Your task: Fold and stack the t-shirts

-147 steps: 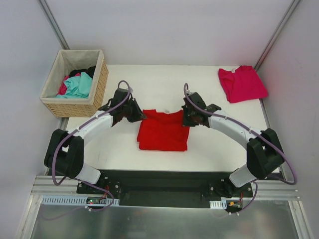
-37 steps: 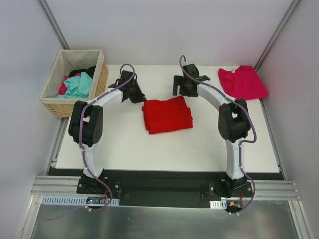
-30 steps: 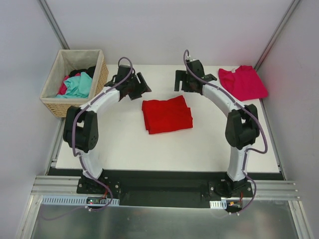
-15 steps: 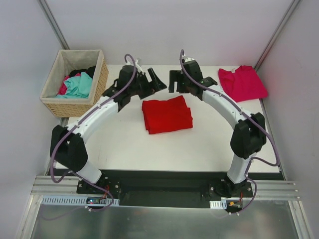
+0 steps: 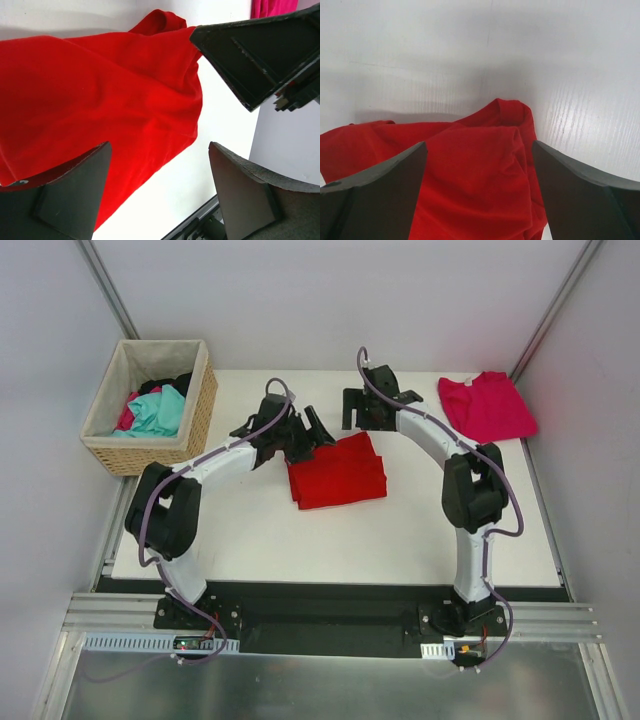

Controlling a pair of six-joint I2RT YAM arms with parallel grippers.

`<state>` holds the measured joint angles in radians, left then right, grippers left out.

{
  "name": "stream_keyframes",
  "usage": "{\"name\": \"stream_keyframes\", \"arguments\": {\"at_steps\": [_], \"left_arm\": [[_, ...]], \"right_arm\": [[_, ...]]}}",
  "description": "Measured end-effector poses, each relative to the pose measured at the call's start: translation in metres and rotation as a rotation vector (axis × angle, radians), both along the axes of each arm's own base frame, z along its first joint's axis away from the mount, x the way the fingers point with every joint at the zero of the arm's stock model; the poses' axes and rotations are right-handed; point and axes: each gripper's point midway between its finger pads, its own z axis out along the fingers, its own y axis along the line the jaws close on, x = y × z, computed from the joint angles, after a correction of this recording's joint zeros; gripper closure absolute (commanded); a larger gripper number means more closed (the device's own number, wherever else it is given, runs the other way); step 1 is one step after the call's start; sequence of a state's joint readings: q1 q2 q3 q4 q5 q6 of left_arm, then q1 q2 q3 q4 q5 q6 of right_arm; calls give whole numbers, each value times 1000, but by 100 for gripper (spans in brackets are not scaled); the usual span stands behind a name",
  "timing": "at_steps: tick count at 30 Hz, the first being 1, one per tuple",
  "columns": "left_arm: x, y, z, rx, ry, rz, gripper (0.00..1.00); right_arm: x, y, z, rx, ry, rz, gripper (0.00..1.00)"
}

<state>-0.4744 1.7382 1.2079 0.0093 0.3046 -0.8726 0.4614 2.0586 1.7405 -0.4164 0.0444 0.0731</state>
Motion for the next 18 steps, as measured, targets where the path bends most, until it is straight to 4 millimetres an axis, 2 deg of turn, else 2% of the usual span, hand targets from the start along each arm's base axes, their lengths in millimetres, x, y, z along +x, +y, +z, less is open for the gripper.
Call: {"name": "stream_keyframes", "arguments": {"at_steps": [9, 14, 18], "left_arm": [[-3, -7, -12, -15, 32, -27, 23], [-1, -8, -10, -23, 20, -29, 23], [-5, -7, -17, -23, 33, -33, 23]], "right_arm": [[1, 2, -2, 9, 8, 5, 12], [-4, 9, -3, 27, 25, 20, 12], [-8, 20, 4, 64, 36, 37, 12]]}}
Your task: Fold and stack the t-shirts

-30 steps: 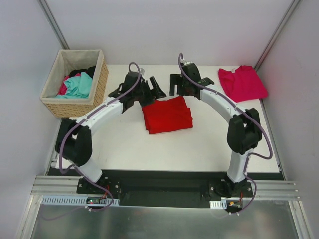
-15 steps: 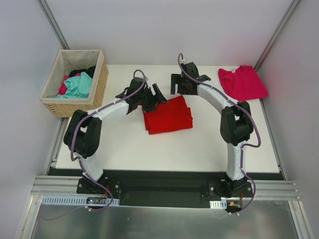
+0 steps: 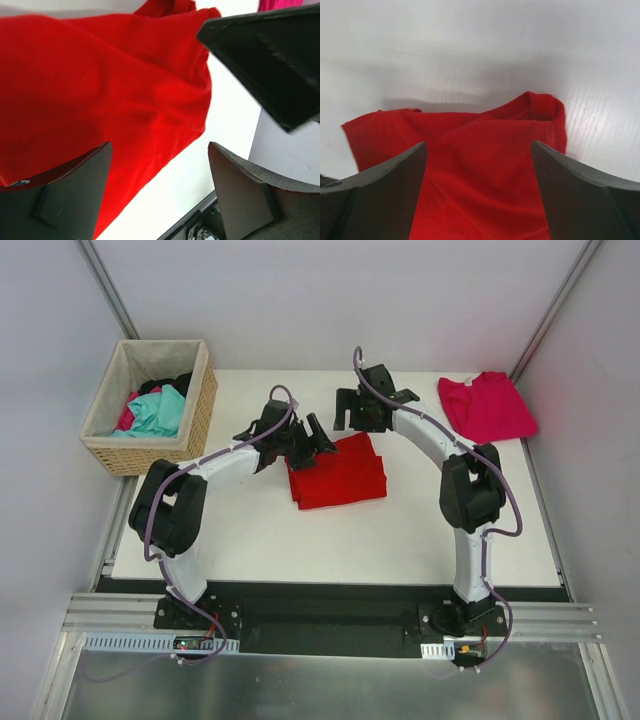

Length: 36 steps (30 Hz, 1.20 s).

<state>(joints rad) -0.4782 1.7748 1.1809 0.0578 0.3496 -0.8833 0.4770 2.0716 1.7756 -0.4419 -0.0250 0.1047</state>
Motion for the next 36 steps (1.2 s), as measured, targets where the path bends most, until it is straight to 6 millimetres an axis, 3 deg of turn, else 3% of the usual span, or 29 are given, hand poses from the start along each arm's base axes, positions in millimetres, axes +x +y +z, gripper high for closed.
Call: {"name": "stream_keyframes", "arguments": {"at_steps": [7, 12, 19, 26, 36], "left_arm": [[-14, 5, -18, 10, 45, -2, 23], [-19, 8, -14, 4, 45, 2, 23], [-19, 8, -7, -8, 23, 2, 23], [-18, 7, -6, -10, 21, 2, 23], [-16, 5, -19, -2, 45, -3, 23]], "right_arm": [[-9, 25, 12, 112, 37, 39, 13], [-12, 37, 16, 195, 59, 48, 13], [-14, 26, -1, 221, 110, 13, 13], [-2, 10, -13, 248, 127, -37, 13], [2, 12, -45, 260, 175, -47, 13]]}}
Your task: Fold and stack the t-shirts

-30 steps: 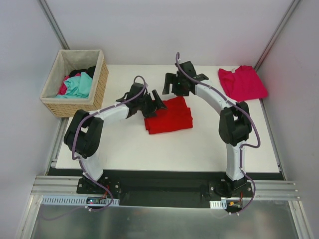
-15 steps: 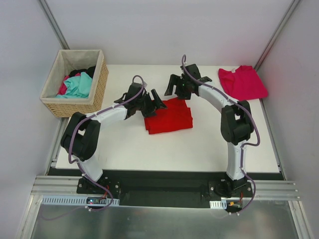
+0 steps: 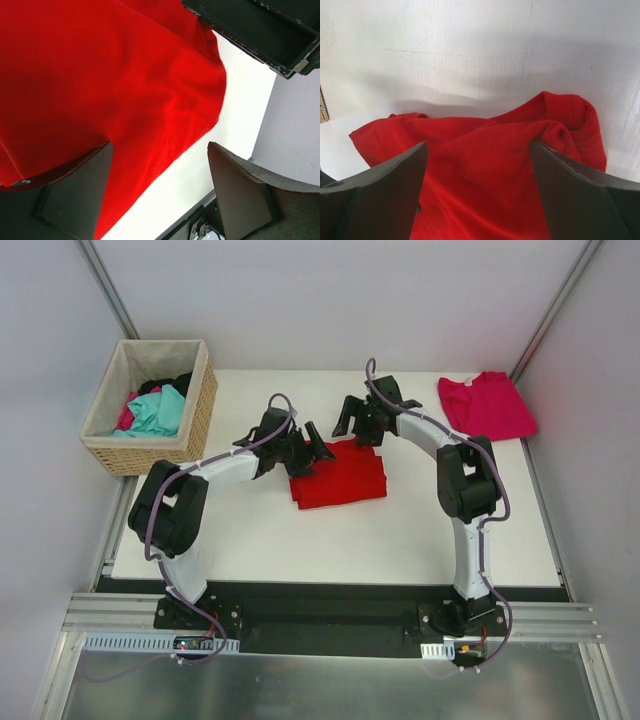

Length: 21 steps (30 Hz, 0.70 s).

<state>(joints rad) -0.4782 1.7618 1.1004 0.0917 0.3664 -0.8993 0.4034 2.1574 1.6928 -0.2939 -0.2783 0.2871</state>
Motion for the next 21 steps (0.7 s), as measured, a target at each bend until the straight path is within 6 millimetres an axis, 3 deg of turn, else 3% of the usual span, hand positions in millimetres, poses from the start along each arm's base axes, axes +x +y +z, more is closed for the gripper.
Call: {"name": "stream_keyframes", "arguments": {"at_steps": [11, 17, 21], "left_arm": [[1, -2, -22, 6, 32, -2, 24], [-17, 3, -48, -7, 73, -3, 25], [-21, 4, -48, -37, 47, -1, 25]], "right_arm": [[3, -1, -7, 3, 6, -3, 14], [4, -3, -7, 9, 8, -4, 13], [3, -4, -7, 6, 11, -5, 13]]}}
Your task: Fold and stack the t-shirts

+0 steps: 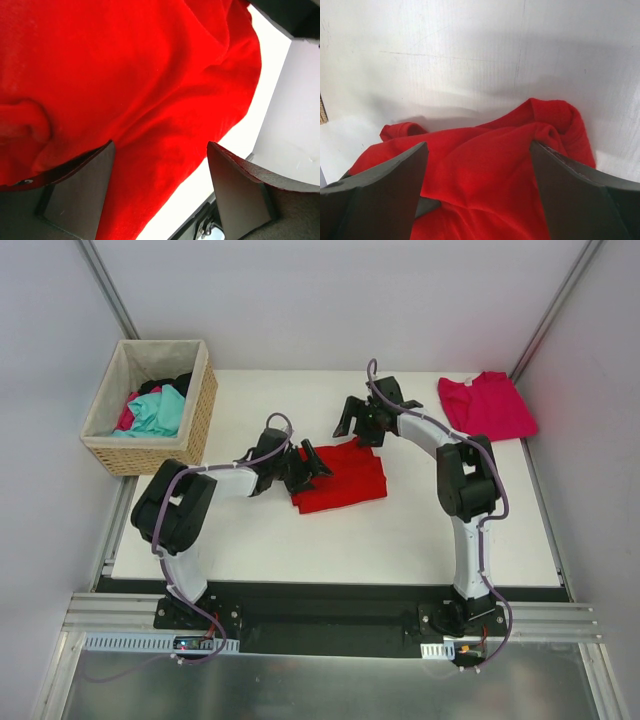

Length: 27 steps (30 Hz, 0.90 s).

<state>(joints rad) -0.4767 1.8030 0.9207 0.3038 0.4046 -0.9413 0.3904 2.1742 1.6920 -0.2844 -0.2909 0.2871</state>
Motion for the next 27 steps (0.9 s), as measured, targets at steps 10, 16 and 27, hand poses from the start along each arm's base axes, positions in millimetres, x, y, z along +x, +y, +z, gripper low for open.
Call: {"name": "stream_keyframes", "arguments": {"at_steps": [10, 16, 27], "left_arm": [[-19, 9, -1, -22, -15, 4, 25], [-22, 10, -1, -22, -14, 4, 25], [-27, 13, 2, -17, -5, 3, 24]], "right_arm": [[15, -10, -16, -22, 43, -42, 13], [46, -23, -19, -32, 26, -93, 13], [71, -64, -9, -61, -3, -178, 13]]}}
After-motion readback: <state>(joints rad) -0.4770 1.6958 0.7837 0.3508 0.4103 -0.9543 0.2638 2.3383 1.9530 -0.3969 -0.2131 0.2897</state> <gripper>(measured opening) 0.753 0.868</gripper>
